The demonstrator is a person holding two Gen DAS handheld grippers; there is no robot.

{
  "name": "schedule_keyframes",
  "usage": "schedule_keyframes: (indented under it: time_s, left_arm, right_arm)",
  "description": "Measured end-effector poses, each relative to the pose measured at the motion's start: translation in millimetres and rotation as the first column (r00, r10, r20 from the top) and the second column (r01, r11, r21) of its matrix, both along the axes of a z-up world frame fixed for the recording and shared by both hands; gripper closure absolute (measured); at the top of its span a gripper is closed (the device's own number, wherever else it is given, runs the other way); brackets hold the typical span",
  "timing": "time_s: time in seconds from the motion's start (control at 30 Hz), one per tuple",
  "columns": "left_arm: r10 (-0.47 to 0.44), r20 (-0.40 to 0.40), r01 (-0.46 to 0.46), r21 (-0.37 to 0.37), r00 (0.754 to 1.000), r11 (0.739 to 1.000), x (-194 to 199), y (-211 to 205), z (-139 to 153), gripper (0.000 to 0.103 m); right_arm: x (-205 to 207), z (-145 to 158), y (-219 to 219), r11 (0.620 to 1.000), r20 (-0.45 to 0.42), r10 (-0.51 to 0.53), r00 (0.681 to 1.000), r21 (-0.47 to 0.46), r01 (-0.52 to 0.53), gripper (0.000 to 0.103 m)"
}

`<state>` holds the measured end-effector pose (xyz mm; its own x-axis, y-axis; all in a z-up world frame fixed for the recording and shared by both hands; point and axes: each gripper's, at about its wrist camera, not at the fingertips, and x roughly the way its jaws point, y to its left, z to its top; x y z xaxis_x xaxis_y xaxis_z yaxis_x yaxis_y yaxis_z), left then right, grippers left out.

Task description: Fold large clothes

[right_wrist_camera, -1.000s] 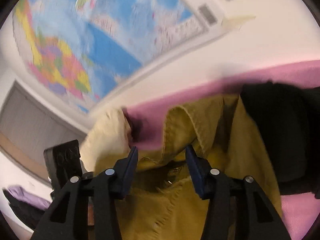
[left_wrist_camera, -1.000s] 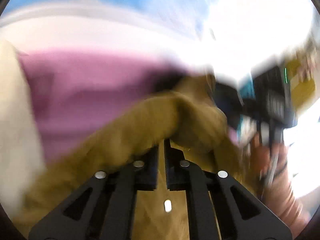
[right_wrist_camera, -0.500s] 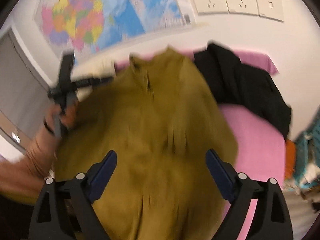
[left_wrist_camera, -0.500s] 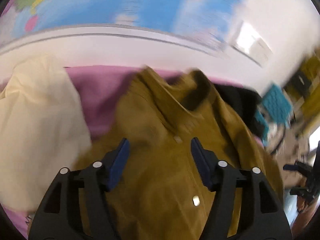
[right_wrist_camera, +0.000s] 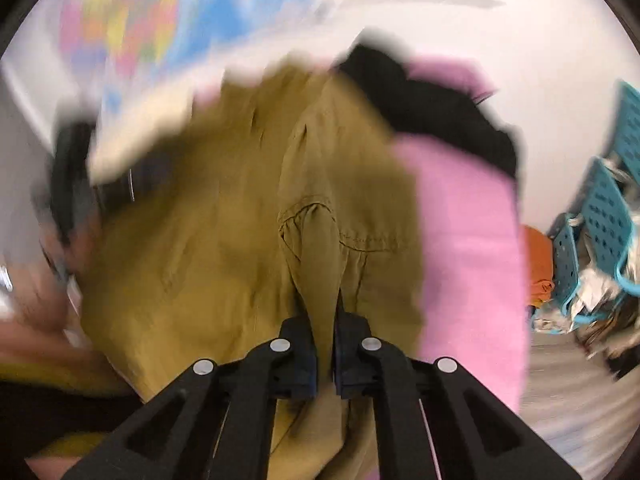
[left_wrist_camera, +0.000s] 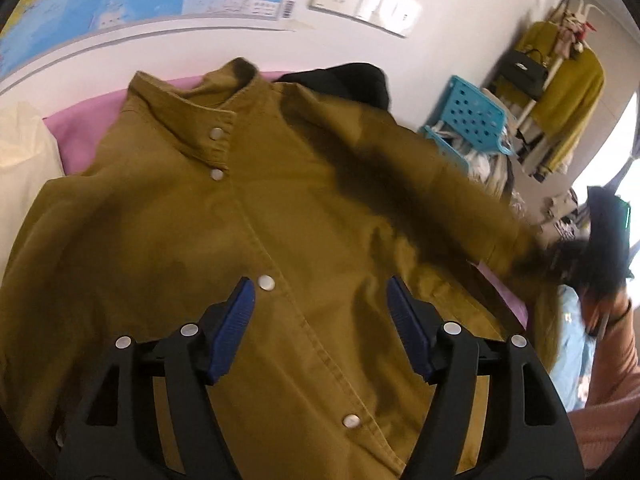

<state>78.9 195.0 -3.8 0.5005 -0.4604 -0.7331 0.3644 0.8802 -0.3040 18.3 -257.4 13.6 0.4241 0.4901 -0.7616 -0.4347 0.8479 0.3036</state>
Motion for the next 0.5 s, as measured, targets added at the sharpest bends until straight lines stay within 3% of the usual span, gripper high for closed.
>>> schedule_keyframes:
  time_s: [0.1, 0.13, 0.23, 0.27, 0.3, 0.33, 0.37, 0.5]
  left_arm:
    - [-0.031, 0.020, 0.031, -0.003, 0.999, 1.000, -9.7, -8.2, 4.6, 0.031]
    - [-0.042, 0.020, 0.042, -0.011, 0.999, 0.999, -11.0, -12.0, 4.7, 0.029]
    - [-0.060, 0.012, 0.060, -0.022, 0.998, 0.998, -11.9, -23.7, 1.2, 0.029]
    - [-0.068, 0.005, 0.069, -0.025, 0.998, 0.997, -12.2, -27.3, 0.2, 0.029]
    - [-0.077, -0.001, 0.077, -0.029, 0.997, 0.997, -12.8, -31.9, -2.1, 0.029]
    - [-0.081, -0.006, 0.080, -0.030, 0.997, 0.996, -13.8, -34.6, -3.2, 0.029]
    - [-0.085, -0.015, 0.084, -0.031, 0.996, 0.996, -14.7, -36.9, -4.7, 0.029]
    - [-0.095, -0.031, 0.094, -0.032, 0.995, 0.995, -18.9, -40.3, -7.2, 0.029]
  right_arm:
    - [19.8, 51.5, -64.6, 0.970, 0.050, -0.156, 0.987, 0.198, 0.143, 0.097]
    - [30.9, 55.8, -81.4, 0.954, 0.036, -0.183, 0.982, 0.247, 0.169, 0.096]
    - [59.3, 34.2, -97.4, 0.941, -0.028, -0.245, 0.969, 0.235, 0.244, 0.089]
    - [65.9, 18.8, -98.0, 0.936, -0.073, -0.254, 0.965, 0.231, 0.264, 0.082]
    - [72.5, 2.9, -97.9, 0.934, -0.116, -0.262, 0.958, 0.219, 0.283, 0.063]
    - [74.2, -17.3, -98.0, 0.931, -0.154, -0.286, 0.946, 0.189, 0.312, 0.053]
    - [72.7, -29.2, -99.7, 0.930, -0.174, -0.298, 0.939, 0.169, 0.327, 0.036]
    - [53.9, -62.5, -109.5, 0.932, -0.205, -0.287, 0.936, 0.168, 0.322, 0.023]
